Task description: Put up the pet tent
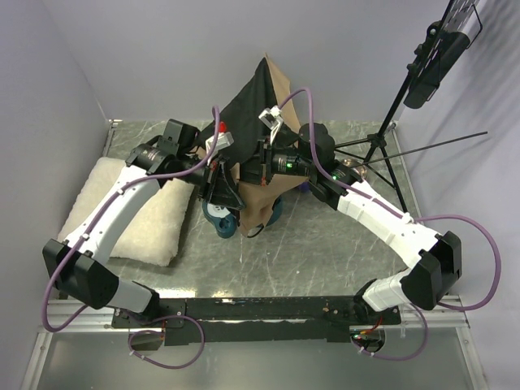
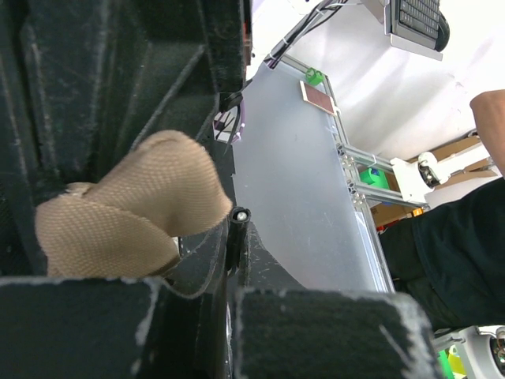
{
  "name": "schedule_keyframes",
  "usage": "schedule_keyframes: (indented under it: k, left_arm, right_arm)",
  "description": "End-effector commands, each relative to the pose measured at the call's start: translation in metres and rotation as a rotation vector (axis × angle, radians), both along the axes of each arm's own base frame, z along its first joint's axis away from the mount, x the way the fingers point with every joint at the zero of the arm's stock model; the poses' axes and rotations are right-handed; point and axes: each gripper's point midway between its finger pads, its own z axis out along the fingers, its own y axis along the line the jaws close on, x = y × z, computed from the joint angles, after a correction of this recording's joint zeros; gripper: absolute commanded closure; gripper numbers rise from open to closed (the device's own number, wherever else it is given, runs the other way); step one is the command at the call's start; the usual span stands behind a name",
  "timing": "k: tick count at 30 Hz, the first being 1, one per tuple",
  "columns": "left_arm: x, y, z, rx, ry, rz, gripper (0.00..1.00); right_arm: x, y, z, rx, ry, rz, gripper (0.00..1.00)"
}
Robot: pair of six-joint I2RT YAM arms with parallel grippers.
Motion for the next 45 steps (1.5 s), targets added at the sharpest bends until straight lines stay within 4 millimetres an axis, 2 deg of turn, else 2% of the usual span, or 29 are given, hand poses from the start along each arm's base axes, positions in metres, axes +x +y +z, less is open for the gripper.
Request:
schedule_keyframes:
  k: [1,11,21,28,36,45]
  left_arm:
    - [-0.006,0.008,-0.066,0.301,0.285,0.087,0.99]
    - [0.001,0.009,-0.059,0.266,0.322,0.103,0.99]
    - [0.009,0.006,-0.056,0.267,0.299,0.115,0.99]
    - [0.012,0.005,-0.055,0.269,0.299,0.121,0.99]
    - [0.016,0.006,-0.046,0.246,0.301,0.126,0.99]
    - [0.023,0.007,-0.040,0.238,0.279,0.139,0.99]
  right_arm:
    - [-0.020,-0.032,0.174,0.407,-0.384,-0.070,1.00]
    - [-0.034,-0.037,0.161,0.392,-0.424,-0.046,1.00]
    - [-0.037,-0.028,0.150,0.368,-0.418,-0.021,1.00]
    - [-0.047,-0.024,0.142,0.356,-0.441,0.005,1.00]
    - [-0.053,-0.020,0.129,0.328,-0.465,0.025,1.00]
    - [-0.060,-0.013,0.103,0.267,-0.493,0.077,1.00]
